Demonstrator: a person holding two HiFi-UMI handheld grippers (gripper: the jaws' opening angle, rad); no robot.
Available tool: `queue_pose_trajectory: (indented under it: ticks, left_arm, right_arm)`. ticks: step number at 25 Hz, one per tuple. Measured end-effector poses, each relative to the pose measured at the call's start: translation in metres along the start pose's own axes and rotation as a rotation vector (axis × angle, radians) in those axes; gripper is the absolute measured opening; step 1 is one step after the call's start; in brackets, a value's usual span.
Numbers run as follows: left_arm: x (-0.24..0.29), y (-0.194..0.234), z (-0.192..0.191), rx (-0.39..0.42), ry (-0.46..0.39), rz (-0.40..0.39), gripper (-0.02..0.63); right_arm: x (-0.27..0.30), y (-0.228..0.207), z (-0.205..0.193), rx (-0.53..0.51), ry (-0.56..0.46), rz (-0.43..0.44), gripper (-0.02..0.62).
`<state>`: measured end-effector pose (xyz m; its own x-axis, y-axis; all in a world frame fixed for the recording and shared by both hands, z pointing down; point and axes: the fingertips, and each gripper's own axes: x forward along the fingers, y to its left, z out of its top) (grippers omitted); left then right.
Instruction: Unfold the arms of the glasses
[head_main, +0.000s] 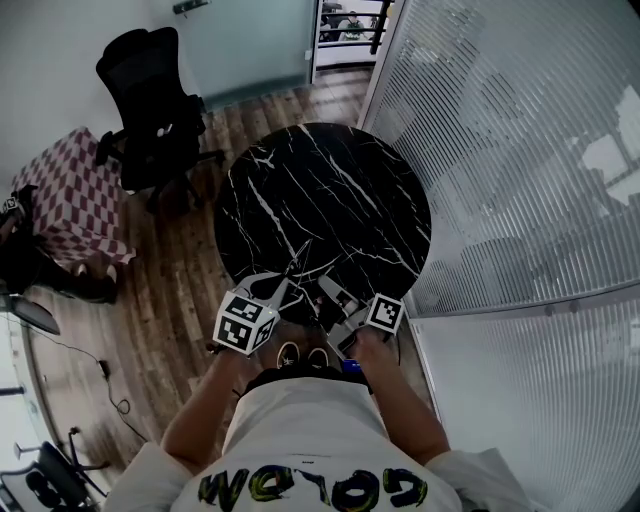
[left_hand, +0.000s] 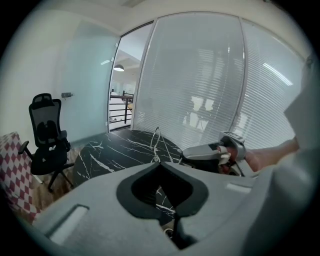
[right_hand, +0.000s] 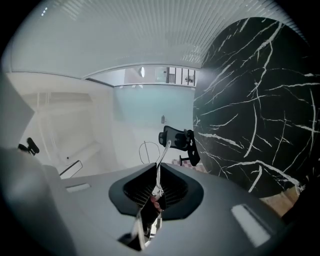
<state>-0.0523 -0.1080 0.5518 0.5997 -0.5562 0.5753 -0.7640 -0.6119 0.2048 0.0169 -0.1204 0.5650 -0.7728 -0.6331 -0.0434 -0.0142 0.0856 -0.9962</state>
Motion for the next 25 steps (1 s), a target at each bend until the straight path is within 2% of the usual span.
queue_pose_trajectory:
  ticks: [3,5,7,10,12,13,17,19,22,25]
  left_arm:
    - [0.000,-0.004,-0.004,0.018,0.024,-0.009,0.002]
    - [0.001,-0.007,-0.007,0.030,0.040,-0.016,0.002]
    - [0.002,-0.009,-0.008,0.039,0.048,-0.014,0.002]
    - [0.002,-0.010,-0.008,0.040,0.049,-0.014,0.002]
    - [0.002,-0.012,-0.008,0.041,0.050,-0.018,0.002]
    - [0.003,-0.012,-0.008,0.041,0.051,-0.020,0.002]
    - [0.005,-0.013,-0.010,0.032,0.059,-0.031,0.002]
    - [0.005,-0.015,-0.012,0.024,0.063,-0.040,0.002]
    - [0.004,-0.018,-0.012,0.010,0.063,-0.052,0.002]
    - [0.005,-0.021,-0.011,-0.008,0.056,-0.064,0.002]
  right_arm:
    - [-0.002,-0.006,-0.002,-0.001,-0.001,-0.023,0.028]
    - [-0.003,-0.007,-0.001,-0.049,0.016,-0.045,0.039]
    - [-0.005,-0.008,0.001,-0.143,0.044,-0.087,0.100]
    - [-0.014,-0.009,0.008,-0.325,0.080,-0.185,0.123]
    - [-0.022,-0.006,0.015,-0.515,0.111,-0.251,0.124]
    - [-0.025,-0.004,0.017,-0.648,0.144,-0.290,0.123]
    - [-0.025,-0.001,0.010,-1.336,0.404,-0.460,0.129]
    - [-0.021,0.001,0.003,-1.625,0.551,-0.510,0.133]
    - [-0.017,-0.006,-0.008,-1.917,0.756,-0.554,0.133]
    - [-0.016,-0.022,-0.013,-2.082,0.906,-0.580,0.130]
